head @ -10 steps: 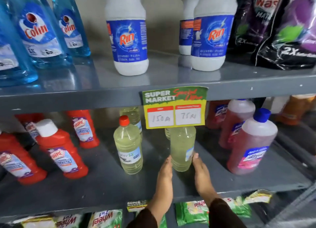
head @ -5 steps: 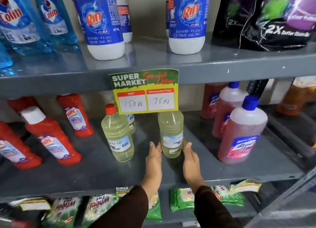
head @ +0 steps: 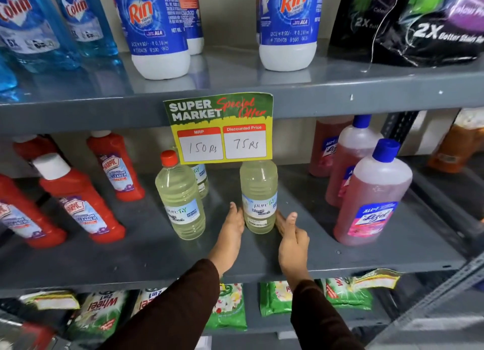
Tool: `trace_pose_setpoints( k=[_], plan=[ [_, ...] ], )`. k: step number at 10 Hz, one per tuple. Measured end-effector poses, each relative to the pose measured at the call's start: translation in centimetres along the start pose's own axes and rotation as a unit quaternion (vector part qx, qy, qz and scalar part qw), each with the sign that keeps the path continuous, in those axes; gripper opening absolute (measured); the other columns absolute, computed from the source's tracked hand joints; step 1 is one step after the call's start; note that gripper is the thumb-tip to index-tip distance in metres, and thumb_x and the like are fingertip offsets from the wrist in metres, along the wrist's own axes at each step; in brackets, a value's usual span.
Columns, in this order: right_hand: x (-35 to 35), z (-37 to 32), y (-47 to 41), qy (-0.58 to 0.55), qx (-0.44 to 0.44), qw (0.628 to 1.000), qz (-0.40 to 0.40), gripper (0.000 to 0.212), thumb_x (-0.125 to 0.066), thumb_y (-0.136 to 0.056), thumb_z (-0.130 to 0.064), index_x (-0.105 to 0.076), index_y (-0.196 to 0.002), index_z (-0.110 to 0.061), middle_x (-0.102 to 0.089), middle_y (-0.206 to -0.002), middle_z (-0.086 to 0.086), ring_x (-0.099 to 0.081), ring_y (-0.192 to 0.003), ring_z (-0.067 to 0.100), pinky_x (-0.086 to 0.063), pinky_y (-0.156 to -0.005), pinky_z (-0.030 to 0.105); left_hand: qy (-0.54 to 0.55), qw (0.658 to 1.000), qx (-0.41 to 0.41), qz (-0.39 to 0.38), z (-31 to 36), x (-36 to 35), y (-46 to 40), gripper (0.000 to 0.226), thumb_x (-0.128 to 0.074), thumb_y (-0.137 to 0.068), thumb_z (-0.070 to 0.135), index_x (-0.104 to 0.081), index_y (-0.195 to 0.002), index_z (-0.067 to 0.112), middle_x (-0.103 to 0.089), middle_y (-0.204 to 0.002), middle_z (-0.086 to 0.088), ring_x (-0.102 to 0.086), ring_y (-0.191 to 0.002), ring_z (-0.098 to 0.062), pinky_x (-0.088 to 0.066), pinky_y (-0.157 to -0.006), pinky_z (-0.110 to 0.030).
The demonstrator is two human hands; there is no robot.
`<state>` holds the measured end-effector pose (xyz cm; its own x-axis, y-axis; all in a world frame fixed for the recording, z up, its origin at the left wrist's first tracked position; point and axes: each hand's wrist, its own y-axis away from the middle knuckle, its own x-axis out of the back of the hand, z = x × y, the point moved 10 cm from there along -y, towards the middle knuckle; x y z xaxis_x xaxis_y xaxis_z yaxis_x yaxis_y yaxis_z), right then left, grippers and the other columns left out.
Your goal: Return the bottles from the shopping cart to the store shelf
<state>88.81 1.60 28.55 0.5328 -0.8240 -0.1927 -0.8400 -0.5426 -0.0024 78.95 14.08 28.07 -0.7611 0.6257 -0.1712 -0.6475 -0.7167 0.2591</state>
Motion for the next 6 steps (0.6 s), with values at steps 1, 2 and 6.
trace_pose_setpoints(
  k=[1,2,6],
  plan=[
    [0.4,0.1,0.2,0.010,0.008,1.000,0.026,0.077,-0.036,-0.088,-0.073,-0.069,-0.120,-0.011,-0.077,-0.100,-0.014,-0.068,-0.107,0.007,-0.048,-0.101,0.033,-0.005,1.000,0.008,-0.016,0.0,-0.4,0.1,0.085,-0.024,-0.090,0.068,-0.024,-0.152,0.011,-0.023,-0.162,-0.009,-0.019,-0.150,-0.021,-0.012,-0.124,-0.040],
    [0.6,0.2,0.2,0.026,0.000,0.999,0.045,0.076,-0.036,-0.087,-0.074,-0.070,-0.118,-0.013,-0.077,-0.094,-0.016,-0.069,-0.103,0.009,-0.050,-0.098,0.035,-0.002,0.999,0.035,-0.030,-0.1,-0.7,0.3,0.071,-0.015,-0.099,0.056,-0.018,-0.153,0.010,-0.017,-0.163,-0.006,-0.014,-0.151,-0.017,-0.009,-0.123,-0.032],
    [3.1,-1.4,2.3,0.042,0.049,0.988,0.142,0.088,-0.040,-0.079,-0.081,-0.076,-0.105,-0.005,-0.077,-0.104,0.005,-0.067,-0.112,0.020,-0.049,-0.099,0.023,-0.131,0.990,-0.043,0.032,1.1,2.7,5.3,0.056,-0.040,-0.078,0.080,-0.060,-0.121,0.049,-0.054,-0.136,0.025,-0.044,-0.131,0.004,-0.029,-0.111,-0.014]
  ],
)
